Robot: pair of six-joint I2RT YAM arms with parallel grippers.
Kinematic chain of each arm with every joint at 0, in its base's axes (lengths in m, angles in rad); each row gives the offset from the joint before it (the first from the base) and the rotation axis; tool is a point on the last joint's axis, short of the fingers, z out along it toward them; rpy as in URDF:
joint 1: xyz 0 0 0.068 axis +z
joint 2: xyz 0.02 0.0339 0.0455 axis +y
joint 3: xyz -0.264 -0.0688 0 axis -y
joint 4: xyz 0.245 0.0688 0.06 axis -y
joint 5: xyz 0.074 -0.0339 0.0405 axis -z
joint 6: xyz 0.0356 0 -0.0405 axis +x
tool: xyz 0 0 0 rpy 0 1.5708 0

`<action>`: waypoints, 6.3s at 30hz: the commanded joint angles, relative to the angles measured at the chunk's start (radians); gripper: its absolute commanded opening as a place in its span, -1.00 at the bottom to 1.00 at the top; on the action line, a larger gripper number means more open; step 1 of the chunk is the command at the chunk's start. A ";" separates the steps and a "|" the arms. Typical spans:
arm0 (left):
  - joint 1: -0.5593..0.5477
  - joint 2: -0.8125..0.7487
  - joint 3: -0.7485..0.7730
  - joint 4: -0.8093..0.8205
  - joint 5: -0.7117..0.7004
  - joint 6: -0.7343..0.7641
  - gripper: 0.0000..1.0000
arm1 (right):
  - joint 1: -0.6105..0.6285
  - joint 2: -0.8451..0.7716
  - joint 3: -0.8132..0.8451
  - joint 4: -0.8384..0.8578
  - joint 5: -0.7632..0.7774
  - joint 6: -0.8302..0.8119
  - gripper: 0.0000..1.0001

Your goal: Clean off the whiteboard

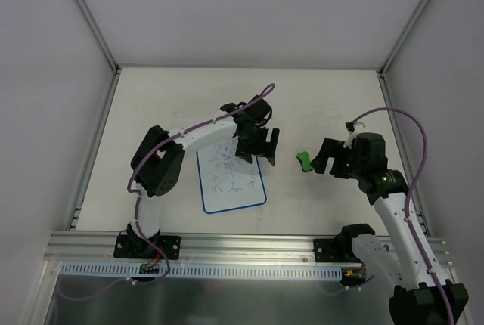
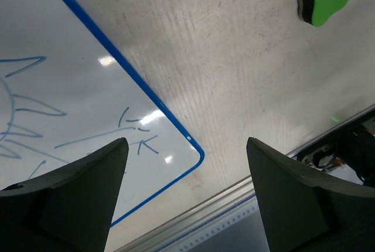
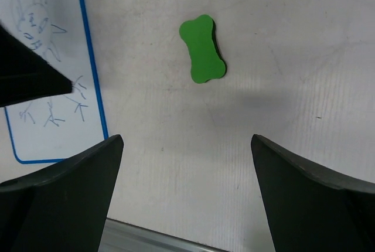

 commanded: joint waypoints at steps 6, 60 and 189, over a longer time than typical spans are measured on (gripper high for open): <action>0.154 -0.308 -0.128 -0.022 -0.122 0.002 0.89 | 0.096 0.253 0.148 -0.051 0.187 -0.061 0.88; 0.463 -0.435 -0.508 0.157 -0.287 0.083 0.52 | 0.512 0.829 0.457 0.006 0.437 0.097 -0.99; 0.400 -0.207 -0.543 0.208 -0.135 -0.092 -1.00 | 0.620 0.968 0.323 -0.076 0.412 0.215 -0.99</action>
